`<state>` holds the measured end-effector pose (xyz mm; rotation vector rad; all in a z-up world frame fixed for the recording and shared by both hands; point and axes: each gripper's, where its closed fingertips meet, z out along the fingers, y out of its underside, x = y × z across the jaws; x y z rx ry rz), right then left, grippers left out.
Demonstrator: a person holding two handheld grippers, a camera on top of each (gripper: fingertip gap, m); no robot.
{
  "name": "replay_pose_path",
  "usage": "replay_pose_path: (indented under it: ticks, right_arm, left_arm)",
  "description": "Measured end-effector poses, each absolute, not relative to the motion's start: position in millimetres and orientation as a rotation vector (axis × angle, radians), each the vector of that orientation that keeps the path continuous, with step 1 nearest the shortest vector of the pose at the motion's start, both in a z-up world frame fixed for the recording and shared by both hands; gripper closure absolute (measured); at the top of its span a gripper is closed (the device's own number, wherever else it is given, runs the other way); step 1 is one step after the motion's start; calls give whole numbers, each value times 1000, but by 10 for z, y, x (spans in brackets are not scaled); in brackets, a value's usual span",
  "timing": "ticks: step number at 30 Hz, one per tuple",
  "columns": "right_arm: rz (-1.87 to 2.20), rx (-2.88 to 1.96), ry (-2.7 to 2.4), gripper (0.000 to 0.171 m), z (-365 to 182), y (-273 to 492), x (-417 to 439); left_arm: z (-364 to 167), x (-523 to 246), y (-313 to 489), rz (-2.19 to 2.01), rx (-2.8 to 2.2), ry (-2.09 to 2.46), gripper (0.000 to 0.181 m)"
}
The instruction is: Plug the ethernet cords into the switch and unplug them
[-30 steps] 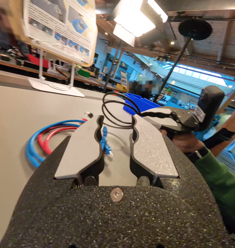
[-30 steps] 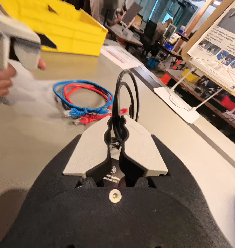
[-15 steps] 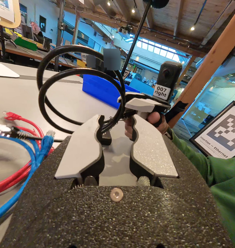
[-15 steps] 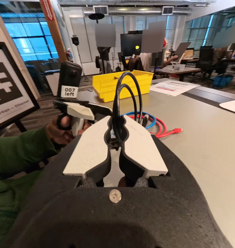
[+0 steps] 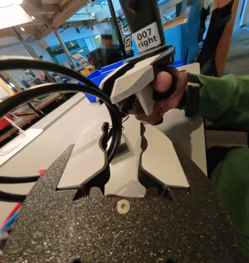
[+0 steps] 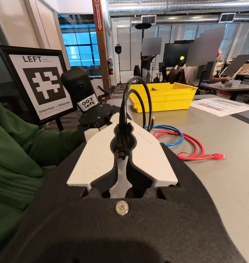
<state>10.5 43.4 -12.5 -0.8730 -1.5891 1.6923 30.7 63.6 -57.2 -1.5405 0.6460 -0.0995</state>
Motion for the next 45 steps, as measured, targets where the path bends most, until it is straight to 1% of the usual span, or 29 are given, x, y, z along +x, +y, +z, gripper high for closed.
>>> replay_pose_path:
  ticks: [3, 5, 8, 14, 16, 21, 23, 26, 31, 33, 34, 35, 39, 42, 45]
  right_arm:
    - [1691, -837, -1638, 160, -156, 359, 146]
    - [1676, -812, -1683, 160, -196, 321, 181]
    - [1665, -784, -1730, 160, -236, 292, 239]
    - [1663, -751, -1823, 160, -322, 220, 319]
    - [1656, -734, -1859, 161, -362, 180, 336]
    - [1650, -737, -1857, 160, -365, 187, 332]
    - [1631, -761, -1827, 157, -350, 237, 298]
    - [1608, -805, -1787, 143, -326, 346, 281]
    - [1494, -938, -1689, 132, -334, 763, 310]
    - [1421, -1059, -1638, 124, -392, 1017, 303]
    - [1357, -1149, -1600, 131, -451, 1185, 289]
    - [1264, -1249, -1556, 133, -533, 1389, 272]
    - [1076, -1500, -1479, 129, -781, 1827, 321]
    - [969, -1602, -1501, 124, -957, 1911, 326]
    - [953, -1665, -1615, 120, -1161, 1753, 279]
  left_arm:
    - [-628, 353, 623, 20, -1507, 722, 137]
    - [-666, 388, 607, 51, -1500, 764, 140]
    - [-685, 407, 599, 35, -1507, 783, 147]
    - [-724, 454, 575, -10, -1523, 823, 148]
    - [-758, 493, 553, -16, -1524, 860, 159]
    - [-759, 488, 556, -15, -1527, 857, 164]
    - [-782, 491, 567, -2, -1539, 864, 165]
    - [-787, 445, 618, 40, -1560, 830, 165]
    - [-788, 275, 699, 112, -1604, 749, 165]
    - [-801, 205, 728, 145, -1626, 723, 165]
    - [-797, 185, 734, 156, -1625, 715, 165]
    - [-784, 176, 732, 157, -1620, 706, 165]
    - [-764, 104, 750, 174, -1626, 666, 165]
    - [-756, 48, 765, 206, -1630, 639, 165]
    - [-734, -31, 772, 228, -1632, 599, 165]
